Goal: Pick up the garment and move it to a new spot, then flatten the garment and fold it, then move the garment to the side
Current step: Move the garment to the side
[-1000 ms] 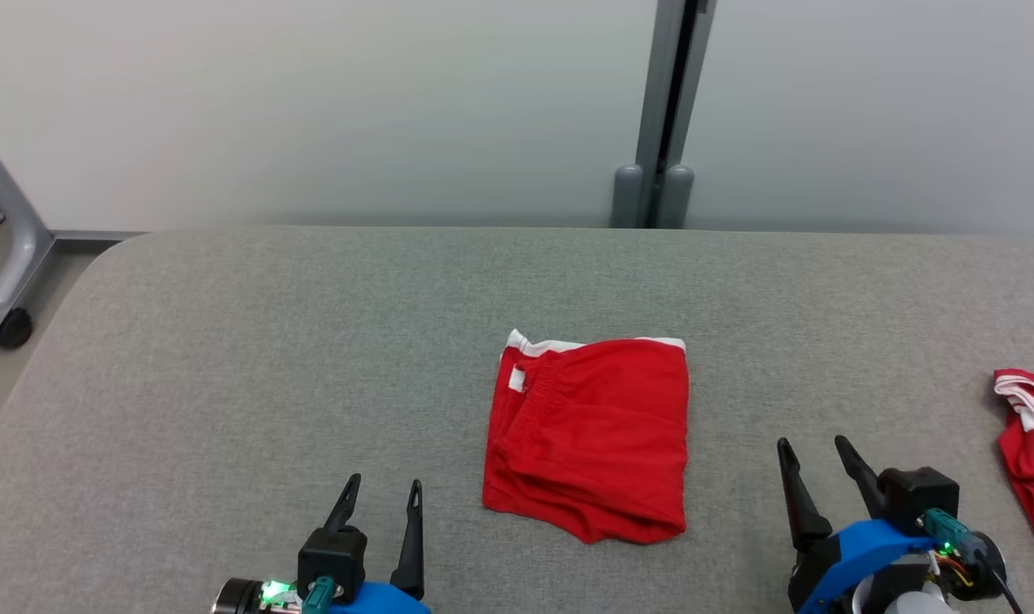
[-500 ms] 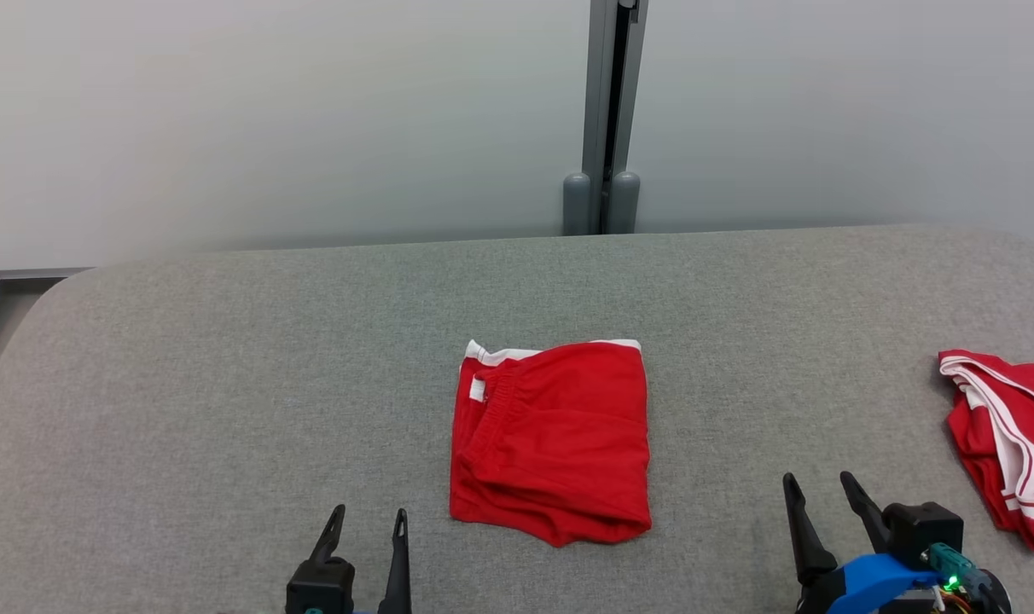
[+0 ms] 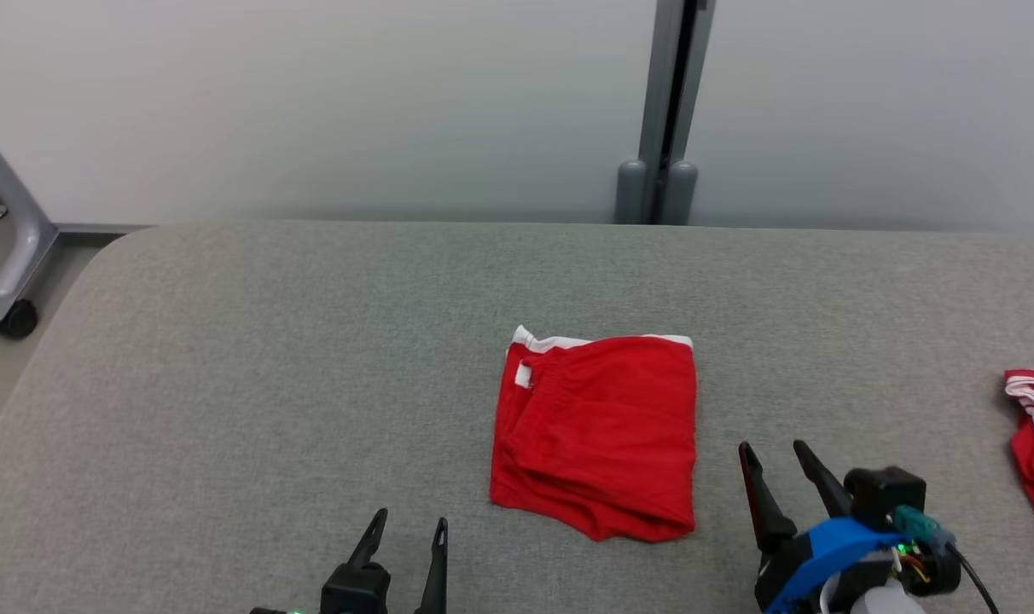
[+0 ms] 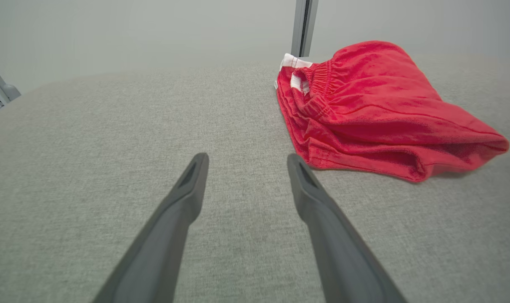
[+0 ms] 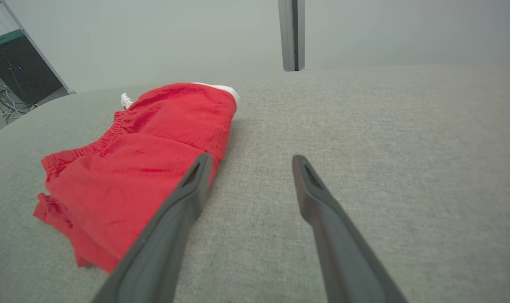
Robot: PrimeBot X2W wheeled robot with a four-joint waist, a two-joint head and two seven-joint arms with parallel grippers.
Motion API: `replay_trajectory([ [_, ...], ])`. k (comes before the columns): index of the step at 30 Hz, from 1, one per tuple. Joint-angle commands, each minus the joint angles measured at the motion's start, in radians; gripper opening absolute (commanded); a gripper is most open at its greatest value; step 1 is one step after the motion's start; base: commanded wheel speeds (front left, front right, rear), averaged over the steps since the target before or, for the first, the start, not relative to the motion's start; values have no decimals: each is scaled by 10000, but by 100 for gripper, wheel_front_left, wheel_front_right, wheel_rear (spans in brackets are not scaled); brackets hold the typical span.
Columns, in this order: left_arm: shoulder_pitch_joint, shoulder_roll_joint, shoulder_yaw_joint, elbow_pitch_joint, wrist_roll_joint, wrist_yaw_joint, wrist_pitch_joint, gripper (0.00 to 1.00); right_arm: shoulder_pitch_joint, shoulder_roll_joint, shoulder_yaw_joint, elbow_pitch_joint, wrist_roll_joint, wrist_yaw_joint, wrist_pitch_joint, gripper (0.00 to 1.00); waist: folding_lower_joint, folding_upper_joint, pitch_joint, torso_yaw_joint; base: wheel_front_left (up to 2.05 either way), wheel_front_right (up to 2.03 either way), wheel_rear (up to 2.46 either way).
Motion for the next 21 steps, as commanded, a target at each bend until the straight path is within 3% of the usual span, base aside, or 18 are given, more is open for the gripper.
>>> replay_trajectory([
  [1, -267, 5, -128, -64, -21, -38, -43, 100, -499, -14, 143, 179, 91, 0, -25, 100, 1, 0, 398, 448, 0, 0, 0],
  [12, -626, 1, -751, 177, -279, 78, -43, 100, -2441, -16, -351, 3206, -33, 0, -9, 100, 1, 0, 1266, 1980, 0, 0, 0],
  [13, -635, 1, -739, 195, -293, 99, -43, 100, -2524, -15, -272, 3529, -13, 0, 46, 62, 1, 0, 1307, 2028, 0, 0, 0],
  [14, -621, 2, -710, 208, -305, 113, -43, 100, -2592, -10, -237, 3854, 104, 1, 84, 4, 1, 0, 1324, 2049, 0, 0, 0],
  [15, -610, 2, -687, 218, -318, 102, -43, 100, -2621, -8, -195, 4128, 212, 0, 105, 0, 1, 0, 1338, 2058, 0, 0, 0],
  [21, -569, 1, -487, 159, -269, 90, -43, 100, -2622, -40, -144, 4151, 481, -11, 36, 0, 1, 0, 1205, 1489, 0, 0, 0],
])
